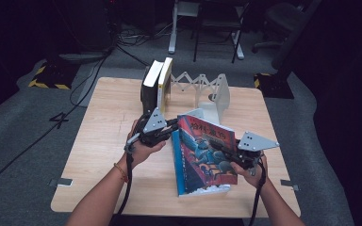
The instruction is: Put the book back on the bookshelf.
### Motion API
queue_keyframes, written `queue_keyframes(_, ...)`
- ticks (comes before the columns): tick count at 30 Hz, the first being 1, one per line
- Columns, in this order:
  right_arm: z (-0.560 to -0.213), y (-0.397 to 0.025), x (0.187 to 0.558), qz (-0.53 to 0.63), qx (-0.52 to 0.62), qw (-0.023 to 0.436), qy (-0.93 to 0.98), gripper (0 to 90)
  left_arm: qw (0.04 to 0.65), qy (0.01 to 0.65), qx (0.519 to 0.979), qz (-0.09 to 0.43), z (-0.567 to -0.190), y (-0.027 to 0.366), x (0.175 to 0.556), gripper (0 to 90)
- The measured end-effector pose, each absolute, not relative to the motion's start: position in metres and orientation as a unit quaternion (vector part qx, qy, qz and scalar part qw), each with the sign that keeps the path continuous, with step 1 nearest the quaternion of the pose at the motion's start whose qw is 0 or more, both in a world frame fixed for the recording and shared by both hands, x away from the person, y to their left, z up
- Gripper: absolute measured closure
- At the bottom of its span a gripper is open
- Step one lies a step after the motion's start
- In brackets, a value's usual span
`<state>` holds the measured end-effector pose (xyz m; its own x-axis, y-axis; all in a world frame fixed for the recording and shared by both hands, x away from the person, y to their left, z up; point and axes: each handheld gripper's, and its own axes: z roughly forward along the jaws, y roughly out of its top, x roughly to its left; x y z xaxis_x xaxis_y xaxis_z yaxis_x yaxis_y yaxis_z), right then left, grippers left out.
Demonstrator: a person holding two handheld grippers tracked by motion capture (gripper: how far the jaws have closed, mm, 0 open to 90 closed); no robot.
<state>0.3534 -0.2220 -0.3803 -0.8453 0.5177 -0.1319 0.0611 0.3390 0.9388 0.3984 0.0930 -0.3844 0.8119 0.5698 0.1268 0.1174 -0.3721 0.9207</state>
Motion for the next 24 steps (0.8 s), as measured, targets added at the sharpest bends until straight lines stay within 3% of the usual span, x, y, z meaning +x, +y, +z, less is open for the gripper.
queue_keyframes(10, -0.383, -0.222, 0.354, 0.528, 0.198, 0.222, 0.796, 86.5, 0.512, 0.213, 0.814, 0.173, -0.399, 0.101, 0.362, 52.8)
queue_keyframes(17, -0.384, -0.219, 0.355, 0.525, 0.200, 0.225, 0.796, 86.4, 0.494, 0.215, 0.838, 0.080, -0.421, 0.077, 0.337, 34.2)
queue_keyframes(24, -0.384, -0.218, 0.353, 0.523, 0.201, 0.232, 0.795, 86.4, 0.479, 0.229, 0.846, 0.049, -0.435, 0.054, 0.336, 29.5)
